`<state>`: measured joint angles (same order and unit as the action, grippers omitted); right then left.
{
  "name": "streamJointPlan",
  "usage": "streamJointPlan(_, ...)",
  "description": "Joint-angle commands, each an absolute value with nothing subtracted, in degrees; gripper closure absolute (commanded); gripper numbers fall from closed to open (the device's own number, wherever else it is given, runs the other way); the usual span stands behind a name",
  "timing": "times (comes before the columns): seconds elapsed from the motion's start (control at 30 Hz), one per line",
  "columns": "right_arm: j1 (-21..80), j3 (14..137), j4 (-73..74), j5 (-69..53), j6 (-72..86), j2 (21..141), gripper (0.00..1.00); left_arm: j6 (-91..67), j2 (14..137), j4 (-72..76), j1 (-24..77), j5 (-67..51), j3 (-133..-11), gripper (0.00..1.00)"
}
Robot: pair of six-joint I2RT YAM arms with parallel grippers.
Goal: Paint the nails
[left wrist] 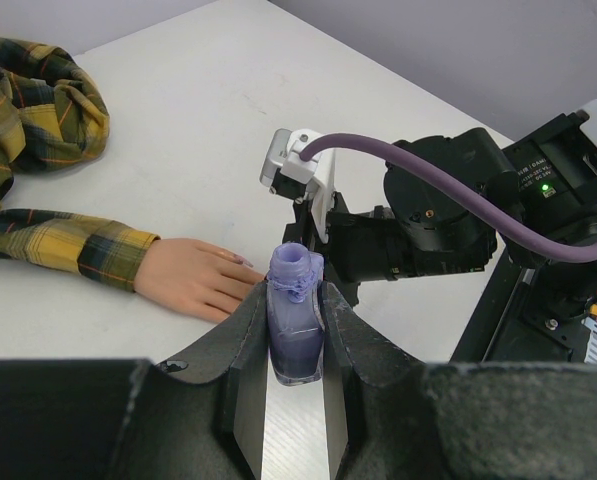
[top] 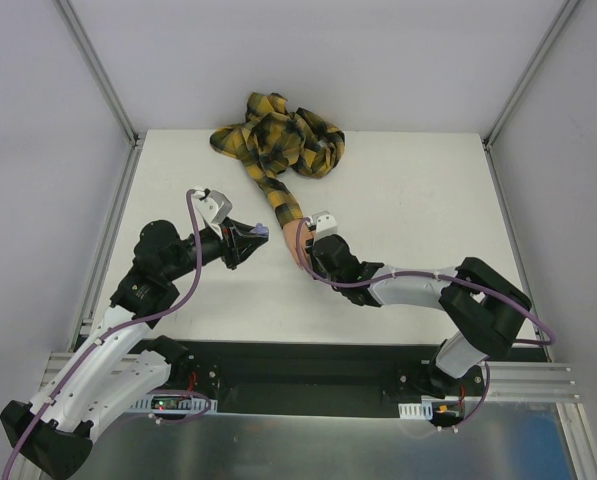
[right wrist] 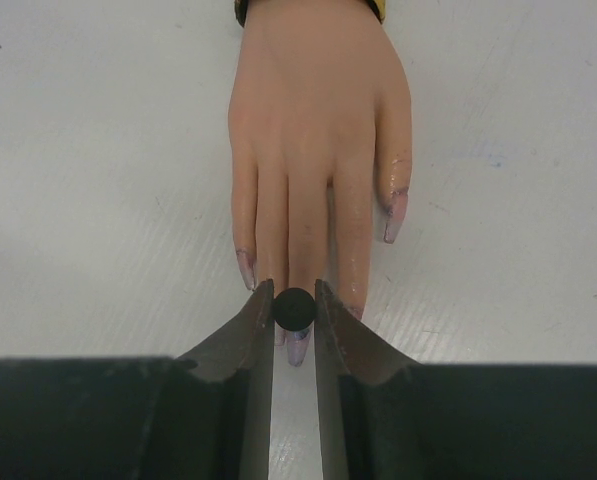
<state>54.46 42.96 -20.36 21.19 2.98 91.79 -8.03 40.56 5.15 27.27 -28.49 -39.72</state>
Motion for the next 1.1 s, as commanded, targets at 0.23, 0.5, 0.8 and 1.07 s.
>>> streamJointPlan(0.23, 54.6, 42.4, -20.1, 23.1, 6.4, 90.1, 1.00, -8.3, 40.3, 7.2, 26.8, -30.1, -42.1, 1.00)
streamJointPlan(0.5, 55.4, 42.1, -19.1, 24.4, 6.9, 89.5, 1.00, -8.3, 40.3, 7.2, 26.8, -30.1, -42.1, 1.00)
streamJointPlan(0.8, 56.0, 41.8, -18.0, 26.2, 7.6, 89.0, 1.00, -8.5, 40.3, 7.2, 26.8, -30.3, -42.1, 1.00)
streamJointPlan(1.07, 55.8, 42.1, -18.2, 26.4, 7.6, 89.3, 1.00, -8.4, 40.3, 7.2, 26.8, -30.5, -42.2, 1.00)
